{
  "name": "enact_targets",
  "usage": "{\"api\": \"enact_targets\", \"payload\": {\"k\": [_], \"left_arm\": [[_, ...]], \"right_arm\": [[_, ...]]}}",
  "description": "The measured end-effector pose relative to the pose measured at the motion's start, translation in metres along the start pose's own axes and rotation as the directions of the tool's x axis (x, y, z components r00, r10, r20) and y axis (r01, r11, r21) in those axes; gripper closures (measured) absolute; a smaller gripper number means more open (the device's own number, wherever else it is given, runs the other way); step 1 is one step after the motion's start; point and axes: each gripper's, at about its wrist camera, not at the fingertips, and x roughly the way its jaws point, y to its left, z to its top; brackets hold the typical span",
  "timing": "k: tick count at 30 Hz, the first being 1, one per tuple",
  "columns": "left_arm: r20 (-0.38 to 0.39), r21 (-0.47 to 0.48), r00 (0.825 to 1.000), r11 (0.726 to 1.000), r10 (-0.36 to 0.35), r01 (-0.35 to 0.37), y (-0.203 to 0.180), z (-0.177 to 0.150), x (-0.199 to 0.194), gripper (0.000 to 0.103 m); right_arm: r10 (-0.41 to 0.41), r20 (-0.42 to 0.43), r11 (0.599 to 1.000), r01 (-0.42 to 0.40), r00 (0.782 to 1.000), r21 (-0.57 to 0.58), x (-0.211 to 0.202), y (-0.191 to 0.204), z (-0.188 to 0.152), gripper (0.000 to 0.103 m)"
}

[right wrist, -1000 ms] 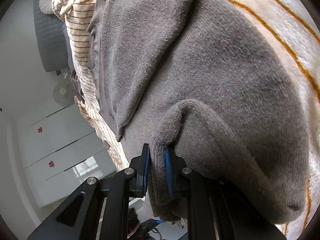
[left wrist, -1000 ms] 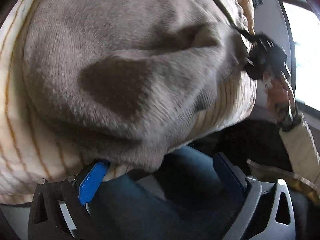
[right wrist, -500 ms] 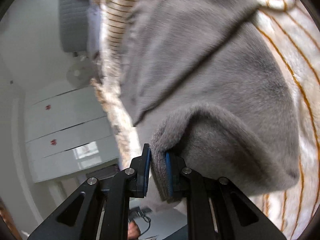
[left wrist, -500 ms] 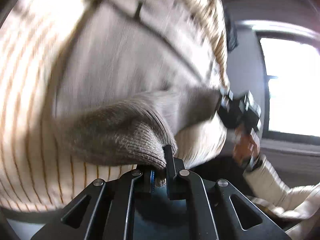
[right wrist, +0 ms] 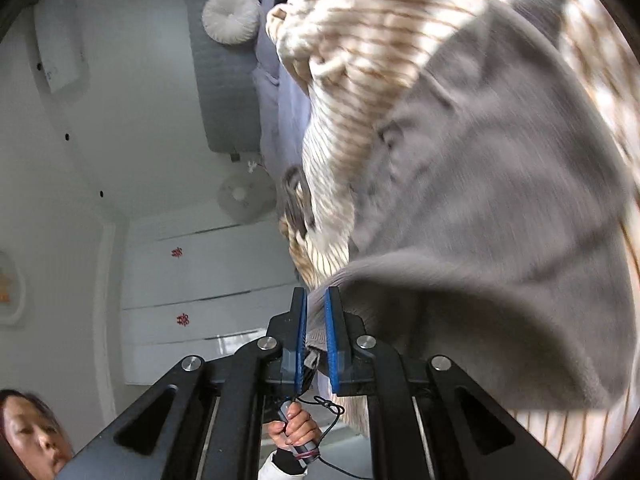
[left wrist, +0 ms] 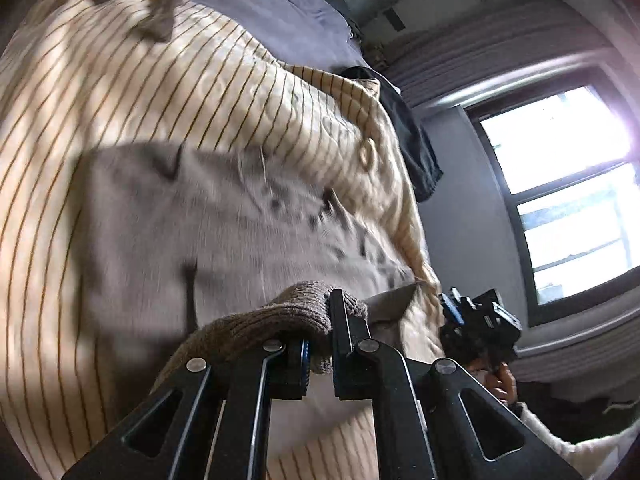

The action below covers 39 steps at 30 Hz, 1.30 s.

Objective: Fold small clothes
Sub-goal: 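Fold the held hem up over the collar with both grippers and release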

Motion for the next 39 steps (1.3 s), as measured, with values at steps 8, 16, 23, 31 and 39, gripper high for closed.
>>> {"api": "enact_targets", "payload": {"k": [8,16,23,31,39], "left_arm": [[-0.013,-0.007,0.996,0.996,0.089,-0.09,0.037,0.032,0.061,0.094],[-0.027,0.017,0.992,0.993,0.121,-0.121,0.047,0.026,0.064,0.094],[-0.001,0.022,0.989,0.989,0.145,-0.145,0.042,0.022,0.055,0.094],[0.083,0.051,0.989,0.991,0.119,-0.123,0.025,0.045,0.033,0.094],[0.039,0.014,0.97,0.971,0.239,-0.239,0.064,0.067,0.088,0.094]], "right_arm": [[-0.391,0.021,0.905,0.389,0.92,-0.173,0.034,-0.013,0.062,0.089],[-0.699,0.149,0.525,0.644,0.699,-0.557,0.071,0.016,0.065,0.056],[-0.774,0.194,0.334,0.648,0.603,-0.685,0.105,0.006,0.047,0.094],[-0.669,0.447,0.132,0.687,0.593,-0.715,0.082,0.077,0.023,0.094],[-0.73,0.388,0.208,0.724,0.563,-0.658,0.119,0.033,0.077,0.094]]}}
